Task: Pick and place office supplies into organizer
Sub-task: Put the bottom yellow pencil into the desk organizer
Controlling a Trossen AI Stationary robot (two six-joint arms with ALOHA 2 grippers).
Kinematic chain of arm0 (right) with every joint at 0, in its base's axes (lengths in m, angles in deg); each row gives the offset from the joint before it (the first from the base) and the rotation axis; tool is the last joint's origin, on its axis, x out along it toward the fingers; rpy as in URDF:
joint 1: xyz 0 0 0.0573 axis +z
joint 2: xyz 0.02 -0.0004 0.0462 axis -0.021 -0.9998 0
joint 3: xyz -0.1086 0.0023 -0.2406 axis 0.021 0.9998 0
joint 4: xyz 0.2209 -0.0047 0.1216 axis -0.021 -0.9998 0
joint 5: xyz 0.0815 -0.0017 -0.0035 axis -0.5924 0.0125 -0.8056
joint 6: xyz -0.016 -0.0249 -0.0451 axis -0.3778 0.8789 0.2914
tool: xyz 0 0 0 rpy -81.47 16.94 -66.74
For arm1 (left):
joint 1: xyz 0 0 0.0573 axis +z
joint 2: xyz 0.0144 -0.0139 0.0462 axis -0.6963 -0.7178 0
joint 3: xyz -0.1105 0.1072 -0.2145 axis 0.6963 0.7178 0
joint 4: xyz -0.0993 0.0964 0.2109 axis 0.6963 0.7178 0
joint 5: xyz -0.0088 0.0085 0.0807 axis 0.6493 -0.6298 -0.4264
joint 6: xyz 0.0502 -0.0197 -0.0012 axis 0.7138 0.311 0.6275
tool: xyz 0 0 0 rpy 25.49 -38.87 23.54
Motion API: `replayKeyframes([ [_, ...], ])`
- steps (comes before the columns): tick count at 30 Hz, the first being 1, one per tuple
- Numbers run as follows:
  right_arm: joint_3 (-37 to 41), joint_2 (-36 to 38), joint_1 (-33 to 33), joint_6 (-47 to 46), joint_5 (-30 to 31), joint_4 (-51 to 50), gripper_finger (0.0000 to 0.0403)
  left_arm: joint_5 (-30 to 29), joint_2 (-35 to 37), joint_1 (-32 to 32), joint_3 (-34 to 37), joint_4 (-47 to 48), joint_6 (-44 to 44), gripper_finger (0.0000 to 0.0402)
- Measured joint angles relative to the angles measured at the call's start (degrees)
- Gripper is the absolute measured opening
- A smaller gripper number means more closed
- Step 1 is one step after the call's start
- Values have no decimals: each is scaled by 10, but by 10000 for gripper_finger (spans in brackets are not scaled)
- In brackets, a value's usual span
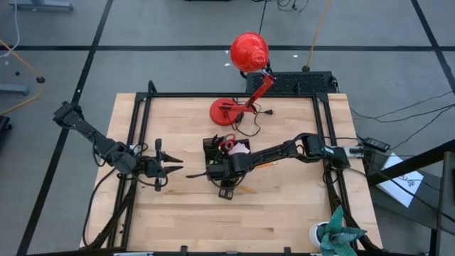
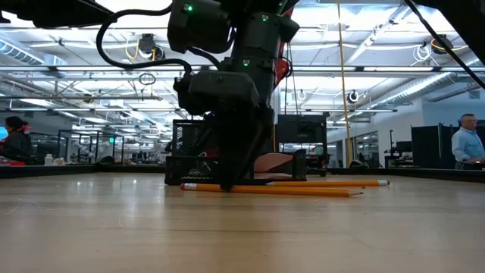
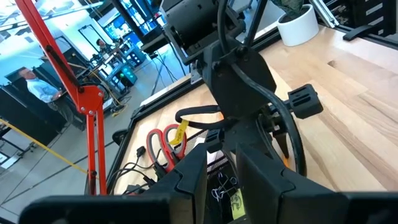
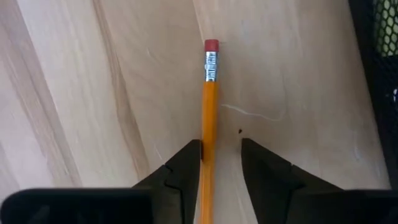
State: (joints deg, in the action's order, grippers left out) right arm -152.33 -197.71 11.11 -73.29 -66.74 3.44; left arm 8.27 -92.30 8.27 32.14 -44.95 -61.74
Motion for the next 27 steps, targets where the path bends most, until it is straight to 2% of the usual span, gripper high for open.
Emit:
replayKeyframes([
  [11, -1, -35, 1, -3, -37, 6, 132, 0, 0, 0, 0, 1, 0, 93],
  [21, -1, -35, 5, -5, -3, -2, 128, 0, 0, 0, 0, 1, 1, 93],
  [27, -2, -36, 4, -18, -3, -18, 128, 2, 0, 0, 0, 0, 3, 93],
])
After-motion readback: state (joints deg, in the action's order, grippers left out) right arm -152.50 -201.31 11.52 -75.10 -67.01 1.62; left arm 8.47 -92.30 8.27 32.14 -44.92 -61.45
